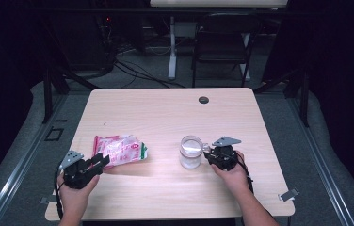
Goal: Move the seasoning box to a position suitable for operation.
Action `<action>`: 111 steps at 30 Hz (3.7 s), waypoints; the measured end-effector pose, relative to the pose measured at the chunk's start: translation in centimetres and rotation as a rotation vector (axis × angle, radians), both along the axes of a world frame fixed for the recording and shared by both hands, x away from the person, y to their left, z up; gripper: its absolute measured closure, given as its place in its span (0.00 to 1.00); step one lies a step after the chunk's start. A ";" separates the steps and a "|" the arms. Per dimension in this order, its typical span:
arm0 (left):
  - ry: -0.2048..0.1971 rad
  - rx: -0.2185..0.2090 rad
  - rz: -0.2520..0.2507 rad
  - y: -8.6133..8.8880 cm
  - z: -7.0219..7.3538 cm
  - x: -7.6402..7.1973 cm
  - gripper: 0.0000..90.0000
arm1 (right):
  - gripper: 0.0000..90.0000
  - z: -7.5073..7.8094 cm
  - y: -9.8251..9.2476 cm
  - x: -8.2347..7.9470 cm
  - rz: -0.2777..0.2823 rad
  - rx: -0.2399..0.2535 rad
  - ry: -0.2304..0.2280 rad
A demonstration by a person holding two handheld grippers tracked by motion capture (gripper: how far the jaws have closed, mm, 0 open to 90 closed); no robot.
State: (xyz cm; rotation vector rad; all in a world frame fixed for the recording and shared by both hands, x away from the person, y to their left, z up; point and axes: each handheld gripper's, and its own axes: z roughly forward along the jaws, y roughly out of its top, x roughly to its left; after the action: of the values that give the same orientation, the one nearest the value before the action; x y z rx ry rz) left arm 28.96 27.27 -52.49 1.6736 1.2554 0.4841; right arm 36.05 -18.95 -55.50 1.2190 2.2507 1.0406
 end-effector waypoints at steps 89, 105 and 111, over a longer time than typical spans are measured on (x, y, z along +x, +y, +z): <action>-0.021 0.081 -0.501 -16.3 4.0 3.8 0.77 | 0.81 9.0 0.5 -6.4 -0.101 0.151 0.067; 0.095 0.147 -0.590 -17.3 1.0 3.2 0.95 | 0.89 6.8 0.7 -6.1 -0.072 0.217 0.112; 0.113 0.138 -0.625 -17.0 0.8 2.8 1.00 | 0.90 6.7 1.2 -5.7 -0.065 0.220 0.124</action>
State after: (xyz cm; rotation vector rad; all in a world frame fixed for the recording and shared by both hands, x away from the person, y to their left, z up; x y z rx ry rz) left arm 31.74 10.23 -51.72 2.1145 0.7203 0.0945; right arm 30.38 -17.79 -48.76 1.4746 2.2158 1.2455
